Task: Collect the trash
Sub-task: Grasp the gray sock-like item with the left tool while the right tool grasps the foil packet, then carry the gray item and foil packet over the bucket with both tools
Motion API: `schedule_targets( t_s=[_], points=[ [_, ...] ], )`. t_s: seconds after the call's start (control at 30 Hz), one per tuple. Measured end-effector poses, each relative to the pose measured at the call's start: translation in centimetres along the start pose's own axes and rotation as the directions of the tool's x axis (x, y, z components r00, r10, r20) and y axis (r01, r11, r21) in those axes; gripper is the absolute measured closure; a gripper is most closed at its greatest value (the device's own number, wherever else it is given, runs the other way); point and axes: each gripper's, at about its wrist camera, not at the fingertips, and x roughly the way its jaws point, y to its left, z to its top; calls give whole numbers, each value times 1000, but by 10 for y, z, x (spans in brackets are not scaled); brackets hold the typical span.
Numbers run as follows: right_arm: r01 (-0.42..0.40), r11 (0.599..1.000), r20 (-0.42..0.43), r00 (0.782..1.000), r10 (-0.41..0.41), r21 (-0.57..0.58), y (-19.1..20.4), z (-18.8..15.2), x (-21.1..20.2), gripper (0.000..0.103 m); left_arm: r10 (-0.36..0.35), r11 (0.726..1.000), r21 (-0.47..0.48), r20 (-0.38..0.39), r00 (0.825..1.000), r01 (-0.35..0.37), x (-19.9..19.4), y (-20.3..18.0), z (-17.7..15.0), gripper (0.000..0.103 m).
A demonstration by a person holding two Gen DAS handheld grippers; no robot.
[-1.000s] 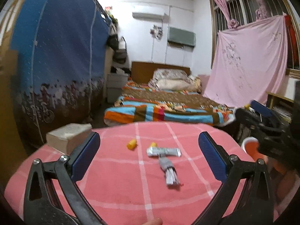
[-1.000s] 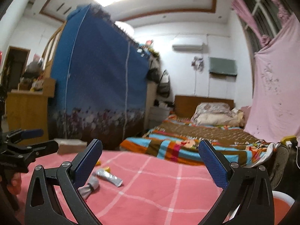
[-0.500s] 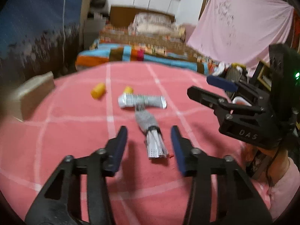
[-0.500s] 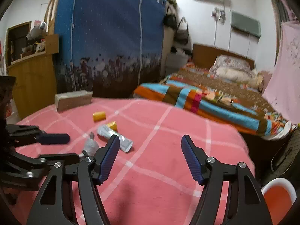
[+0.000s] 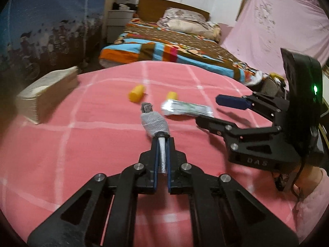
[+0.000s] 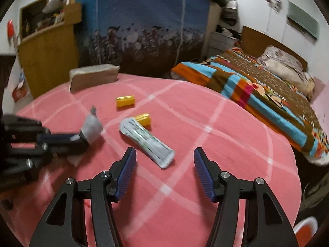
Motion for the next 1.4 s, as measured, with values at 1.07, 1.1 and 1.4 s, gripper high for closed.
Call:
schedule_targets(
  t_s=[1.07,1.1,1.4],
  points=[
    [29,982,297,951,-85,188,-7,-39,-92,85,-80,993,108,234,969,55,-42,-43,1,103],
    [41,977,328,938,-109,207,-10,-42,-101,85,-85,992,113,251,964,58,-45,-46,2,103],
    [117,935,514,809,-285,335,-32,-66,-161,85,-165,967,248,416,894,63,-75,-101,10,103]
  ],
)
